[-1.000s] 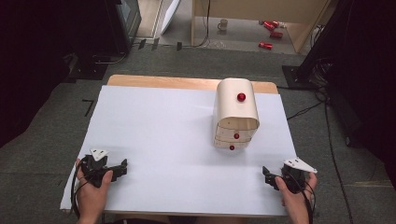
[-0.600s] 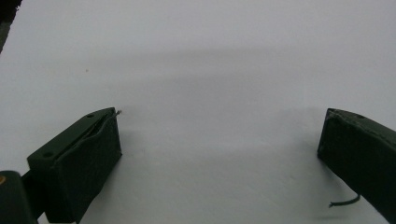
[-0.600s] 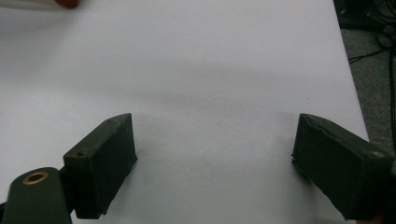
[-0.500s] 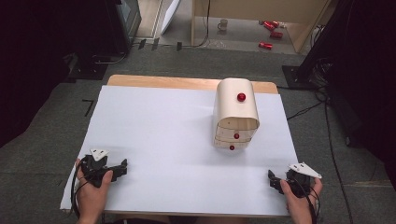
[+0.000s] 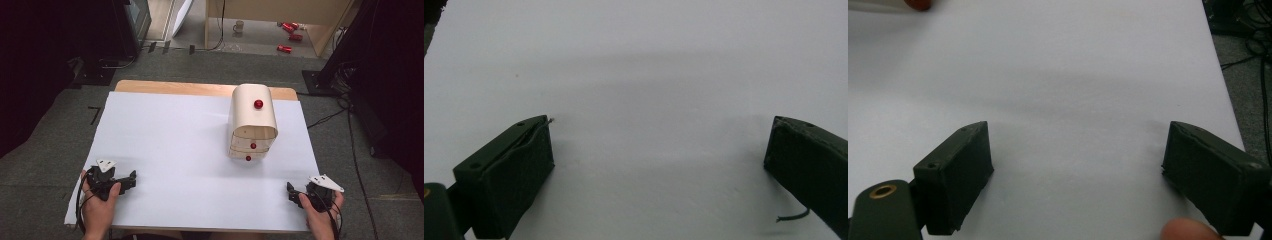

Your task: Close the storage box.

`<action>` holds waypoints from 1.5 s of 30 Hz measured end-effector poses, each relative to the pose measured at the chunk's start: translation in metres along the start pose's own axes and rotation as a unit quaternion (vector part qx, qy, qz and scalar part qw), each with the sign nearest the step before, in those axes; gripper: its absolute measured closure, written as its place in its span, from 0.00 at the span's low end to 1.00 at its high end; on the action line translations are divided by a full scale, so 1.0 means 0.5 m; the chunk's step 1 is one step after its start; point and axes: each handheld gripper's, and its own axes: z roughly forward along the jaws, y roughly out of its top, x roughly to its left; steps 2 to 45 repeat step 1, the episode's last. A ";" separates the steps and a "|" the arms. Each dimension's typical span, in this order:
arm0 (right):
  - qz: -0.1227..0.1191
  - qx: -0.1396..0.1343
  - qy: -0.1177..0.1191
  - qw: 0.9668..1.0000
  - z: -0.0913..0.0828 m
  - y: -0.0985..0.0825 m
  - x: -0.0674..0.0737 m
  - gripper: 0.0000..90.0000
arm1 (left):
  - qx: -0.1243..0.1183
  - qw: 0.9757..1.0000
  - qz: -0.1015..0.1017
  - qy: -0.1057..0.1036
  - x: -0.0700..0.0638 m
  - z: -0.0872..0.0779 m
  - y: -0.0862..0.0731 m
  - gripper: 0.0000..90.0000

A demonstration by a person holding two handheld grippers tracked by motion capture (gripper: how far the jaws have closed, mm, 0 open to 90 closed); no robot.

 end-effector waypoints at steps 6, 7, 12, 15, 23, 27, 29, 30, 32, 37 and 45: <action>0.000 0.000 0.000 1.000 0.000 0.000 0.000 0.13 | 0.000 1.000 0.000 0.000 0.000 0.000 0.000 0.00; 0.000 0.000 0.000 1.000 0.000 0.000 0.000 0.13 | 0.000 1.000 0.000 0.000 0.000 0.000 0.000 0.00; 0.000 0.000 0.000 1.000 0.000 0.000 0.000 0.13 | 0.000 1.000 0.000 0.000 0.000 0.000 0.000 0.00; 0.000 0.000 0.000 1.000 0.000 0.000 0.000 0.13 | 0.000 1.000 0.000 0.000 0.000 0.000 0.000 0.00; 0.000 0.000 0.000 1.000 0.000 0.000 0.000 0.13 | 0.000 1.000 0.000 0.000 0.000 0.000 0.000 0.00; 0.000 0.000 0.000 1.000 0.000 0.000 0.000 0.13 | 0.000 1.000 0.000 0.000 0.000 0.000 0.000 0.00; 0.000 0.000 0.000 1.000 0.000 0.000 0.000 0.13 | 0.000 1.000 0.000 0.000 0.000 0.000 0.000 0.00; 0.000 0.000 0.000 1.000 0.000 0.000 0.000 0.13 | 0.000 1.000 0.000 0.000 0.000 0.000 0.000 0.00; 0.000 0.000 0.000 1.000 0.000 0.000 0.000 0.13 | 0.000 1.000 0.000 0.000 0.000 0.000 0.000 0.00; 0.000 0.000 0.000 1.000 0.000 0.000 0.000 0.13 | 0.000 1.000 0.000 0.000 0.000 0.000 0.000 0.00; 0.000 0.000 0.000 1.000 0.000 0.000 0.000 0.13 | 0.000 1.000 0.000 0.000 0.000 0.000 0.000 0.00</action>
